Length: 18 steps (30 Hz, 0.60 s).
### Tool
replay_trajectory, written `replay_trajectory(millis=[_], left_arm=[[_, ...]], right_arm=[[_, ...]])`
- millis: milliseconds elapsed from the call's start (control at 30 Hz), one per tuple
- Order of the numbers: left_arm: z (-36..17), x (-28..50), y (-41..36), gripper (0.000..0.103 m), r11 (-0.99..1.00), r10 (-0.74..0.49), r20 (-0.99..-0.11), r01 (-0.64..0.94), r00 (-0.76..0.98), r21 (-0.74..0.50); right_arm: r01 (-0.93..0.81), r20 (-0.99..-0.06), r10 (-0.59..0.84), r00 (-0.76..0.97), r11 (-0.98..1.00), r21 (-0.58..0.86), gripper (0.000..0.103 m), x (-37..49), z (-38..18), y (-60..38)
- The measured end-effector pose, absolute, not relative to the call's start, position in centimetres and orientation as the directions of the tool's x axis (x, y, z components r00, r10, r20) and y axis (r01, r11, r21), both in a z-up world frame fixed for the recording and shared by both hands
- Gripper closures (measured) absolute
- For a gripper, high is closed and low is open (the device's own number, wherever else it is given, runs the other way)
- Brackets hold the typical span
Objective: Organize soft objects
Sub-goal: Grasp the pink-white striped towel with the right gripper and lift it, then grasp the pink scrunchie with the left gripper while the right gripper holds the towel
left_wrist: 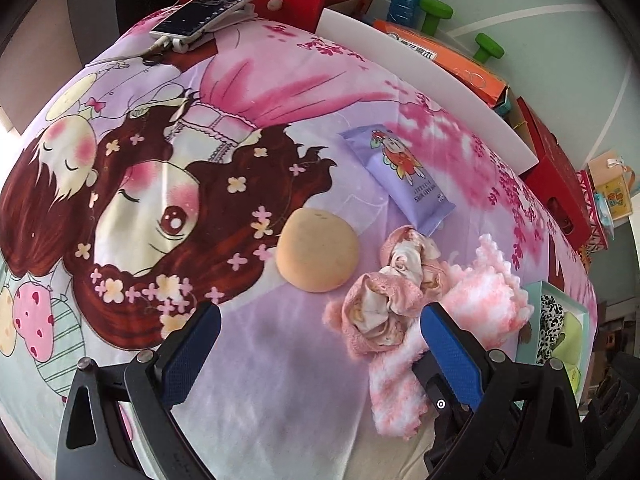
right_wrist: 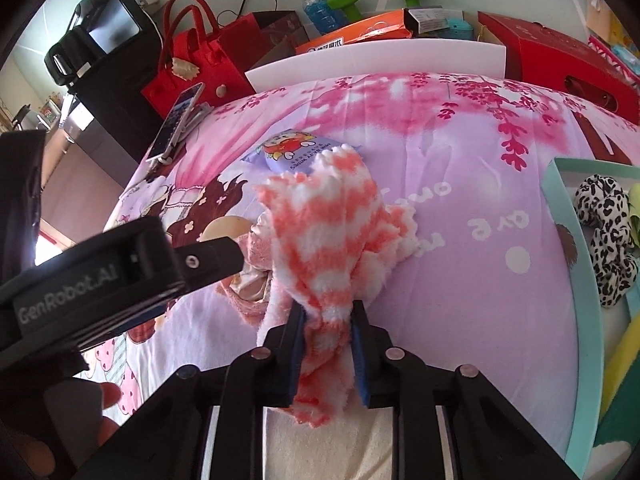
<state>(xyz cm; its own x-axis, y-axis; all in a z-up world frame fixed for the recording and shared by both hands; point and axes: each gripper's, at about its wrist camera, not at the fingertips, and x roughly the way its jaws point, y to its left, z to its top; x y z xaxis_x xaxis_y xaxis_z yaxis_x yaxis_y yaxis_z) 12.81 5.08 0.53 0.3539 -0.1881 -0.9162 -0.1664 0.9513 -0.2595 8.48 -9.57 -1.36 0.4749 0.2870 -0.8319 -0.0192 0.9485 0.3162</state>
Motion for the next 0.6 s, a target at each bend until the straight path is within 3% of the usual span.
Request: replay_trajectory(millis=[100,200,300,467,600], left_arm=[[0.1,13.1,4.8,0.006,0.942,-0.217,-0.913,-0.169,0.345,-0.289],[-0.2,13.2,4.6,0.019,0.935,-0.25,-0.909,-0.161,0.333,-0.316],[-0.4,13.2,4.0,0.035,0.934,-0.264,-0.909,-0.148,0.323,-0.325],[-0.7,13.3,3.1,0.07,0.92,-0.325,-0.895,-0.117,0.306,-0.374],[-1.3,13.4,2.5,0.081,0.922,-0.328,-0.897,-0.108,0.296,-0.373]], right_arm=[[-0.022,-0.832,0.288,0.474,0.948,0.316,0.083,8.4,-1.3,-9.7],[-0.011,-0.836,0.287,0.467,0.948,0.319,0.083,8.4,-1.3,-10.1],[-0.002,-0.84,0.286,0.461,0.947,0.321,0.083,8.4,-1.4,-10.5],[0.005,-0.843,0.288,0.455,0.946,0.326,0.083,8.4,-1.5,-10.8],[0.007,-0.845,0.29,0.45,0.945,0.328,0.083,8.5,-1.7,-10.8]])
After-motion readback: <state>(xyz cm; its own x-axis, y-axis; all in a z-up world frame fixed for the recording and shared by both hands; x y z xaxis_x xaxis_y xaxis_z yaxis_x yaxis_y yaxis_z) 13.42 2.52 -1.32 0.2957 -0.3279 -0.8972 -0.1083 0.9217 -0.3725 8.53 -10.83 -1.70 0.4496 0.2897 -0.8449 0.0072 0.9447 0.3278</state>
